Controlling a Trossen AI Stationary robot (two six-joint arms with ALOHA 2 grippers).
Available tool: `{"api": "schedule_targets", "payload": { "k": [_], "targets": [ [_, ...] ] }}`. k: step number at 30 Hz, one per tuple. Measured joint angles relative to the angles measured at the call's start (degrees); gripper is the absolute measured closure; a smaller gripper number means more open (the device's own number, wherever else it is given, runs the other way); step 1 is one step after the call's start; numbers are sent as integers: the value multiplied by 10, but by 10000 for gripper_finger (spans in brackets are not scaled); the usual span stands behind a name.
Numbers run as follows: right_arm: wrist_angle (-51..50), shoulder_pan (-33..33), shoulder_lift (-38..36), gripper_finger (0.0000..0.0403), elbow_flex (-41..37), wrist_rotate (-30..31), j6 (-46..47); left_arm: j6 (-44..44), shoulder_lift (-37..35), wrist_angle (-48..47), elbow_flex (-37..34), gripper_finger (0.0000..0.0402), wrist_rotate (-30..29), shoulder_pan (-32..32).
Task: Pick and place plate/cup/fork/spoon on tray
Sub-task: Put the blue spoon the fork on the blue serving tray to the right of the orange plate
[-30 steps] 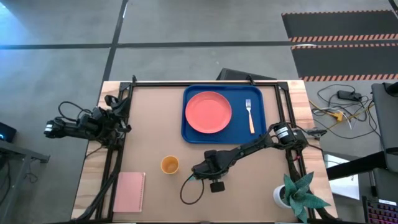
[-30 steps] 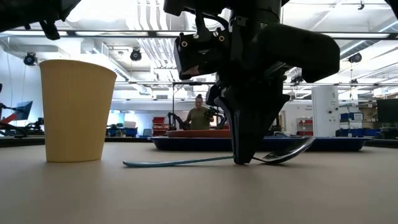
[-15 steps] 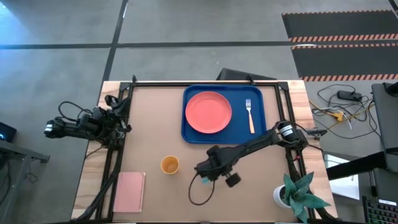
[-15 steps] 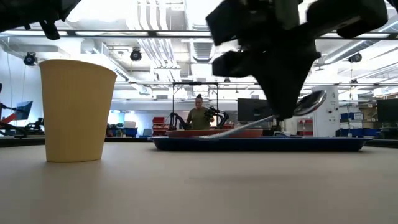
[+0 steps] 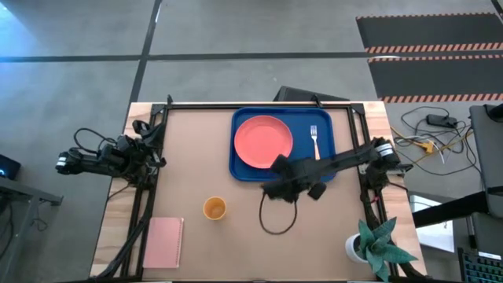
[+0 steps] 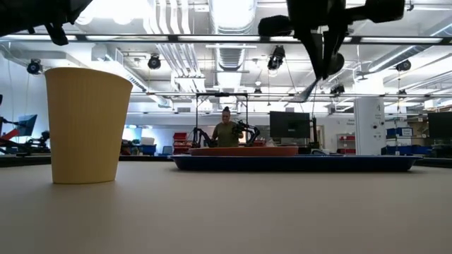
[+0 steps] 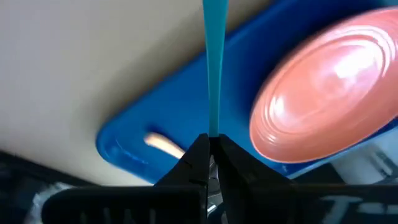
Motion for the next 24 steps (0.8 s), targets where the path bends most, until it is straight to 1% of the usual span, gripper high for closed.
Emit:
{"api": "schedule_targets", "payload": {
  "k": [2, 4, 7, 11, 14, 17, 24],
  "targets": [
    [-3, -17, -15, 394, -11, 4, -29, 0, 0, 0, 0, 402, 0, 0],
    [0, -34, -30, 394, -28, 22, -66, 0, 0, 0, 0, 402, 0, 0],
    [-3, -65, -56, 394, -59, 44, -160, 0, 0, 0, 0, 402, 0, 0],
    [1, -115, -72, 394, -103, 44, -232, 0, 0, 0, 0, 402, 0, 0],
    [5, -154, -85, 394, -130, 46, -316, 0, 0, 0, 0, 402, 0, 0],
    [39, -190, -95, 394, -154, 59, -392, 0, 0, 0, 0, 402, -1, 0],
    [139, -250, -92, 394, -183, 56, -527, 0, 0, -2, 0, 402, -2, 0]
  ]
}}
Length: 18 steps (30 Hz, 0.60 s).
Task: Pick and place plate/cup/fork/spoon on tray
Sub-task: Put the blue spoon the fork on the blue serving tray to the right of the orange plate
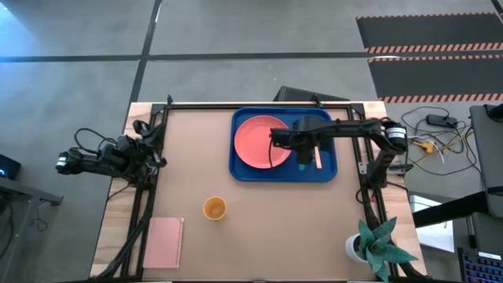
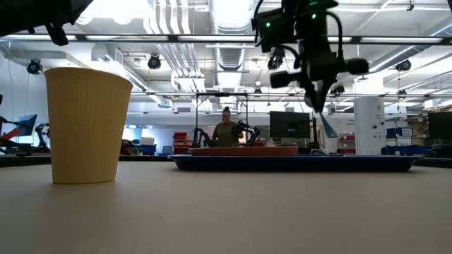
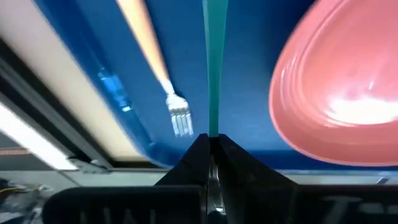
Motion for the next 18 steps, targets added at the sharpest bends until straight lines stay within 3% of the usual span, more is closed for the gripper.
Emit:
{"api": "schedule_targets", "payload": {
  "k": [8, 18],
  "targets": [
    [92, -40, 6, 394, -52, -53, -100, 1, 0, -3, -8, 402, -1, 0],
    [174, -81, 6, 394, -79, -165, -119, 3, 0, -3, -10, 402, -14, 0]
  ]
}}
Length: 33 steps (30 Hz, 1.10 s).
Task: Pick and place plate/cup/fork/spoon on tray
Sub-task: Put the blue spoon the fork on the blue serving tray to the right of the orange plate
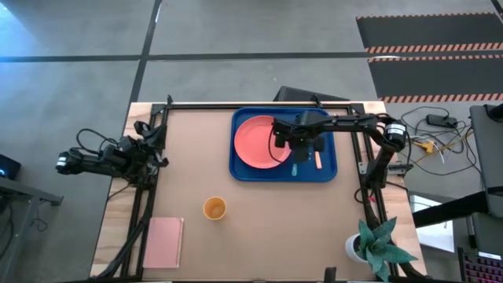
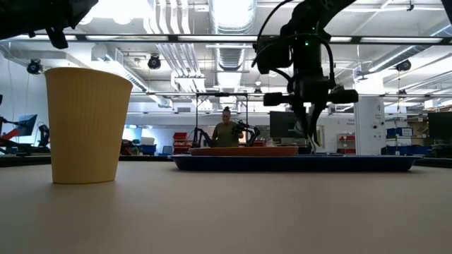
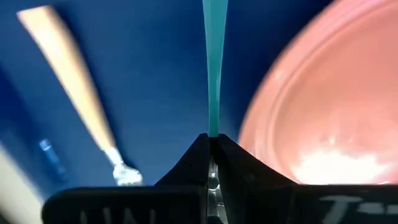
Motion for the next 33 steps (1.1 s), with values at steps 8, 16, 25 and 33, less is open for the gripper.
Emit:
{"api": "schedule_targets", "payload": {
  "k": [8, 16, 25, 33],
  "targets": [
    [4, -29, 0, 394, -1, -58, -14, 2, 0, 0, 0, 402, -17, 0],
    [-5, -45, 17, 394, -17, -70, -25, 29, 0, 5, 0, 402, -21, 0],
    [7, -56, 45, 394, -24, -39, -81, 31, 0, 6, 0, 402, -22, 0],
    [10, -56, 52, 384, -24, -27, -76, 32, 0, 6, 0, 402, -28, 0]
  ]
}}
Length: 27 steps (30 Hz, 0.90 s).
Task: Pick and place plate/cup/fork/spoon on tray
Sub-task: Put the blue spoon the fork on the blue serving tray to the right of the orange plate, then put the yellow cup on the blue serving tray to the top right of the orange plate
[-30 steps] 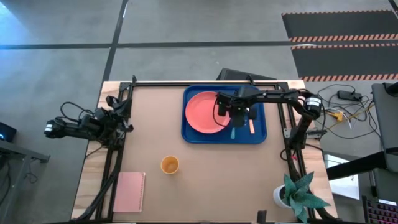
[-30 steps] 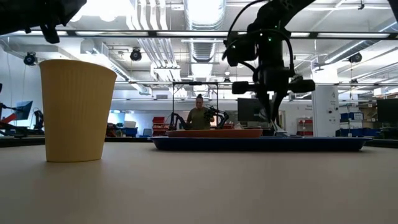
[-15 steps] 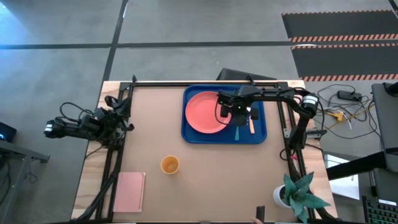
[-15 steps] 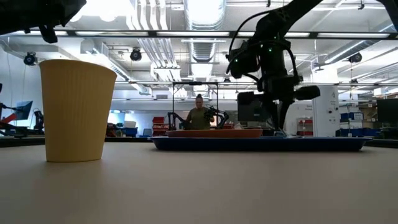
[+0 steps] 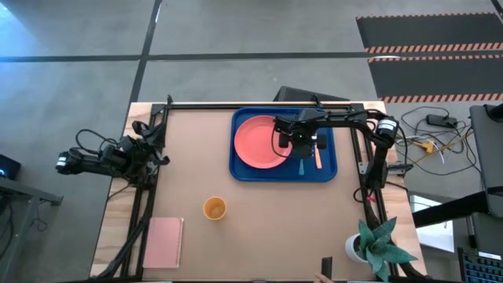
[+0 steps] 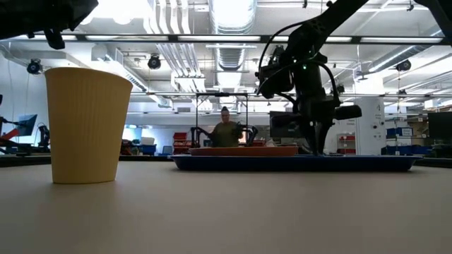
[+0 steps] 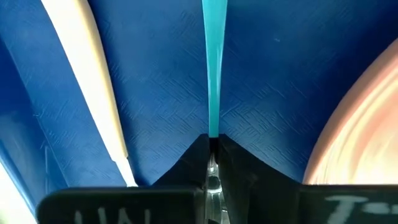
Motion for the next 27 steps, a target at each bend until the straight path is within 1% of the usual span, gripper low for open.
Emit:
{"api": "schedule_targets", "payload": {
  "k": [12, 16, 21, 24, 27],
  "targets": [
    [15, 0, 0, 330, 3, 0, 5, 0, 0, 0, 0, 402, -2, 0],
    [13, 5, -9, 314, 18, 2, 32, 0, 0, 0, 0, 402, -2, 0],
    [5, 23, -24, 303, 45, 2, 39, 0, 0, 0, 0, 402, -2, 0],
    [3, 43, -35, 304, 62, 19, 86, 0, 0, 0, 0, 402, -2, 0],
    [3, 77, -52, 310, 78, 72, 172, 0, 0, 0, 0, 402, -2, 0]
  ]
}}
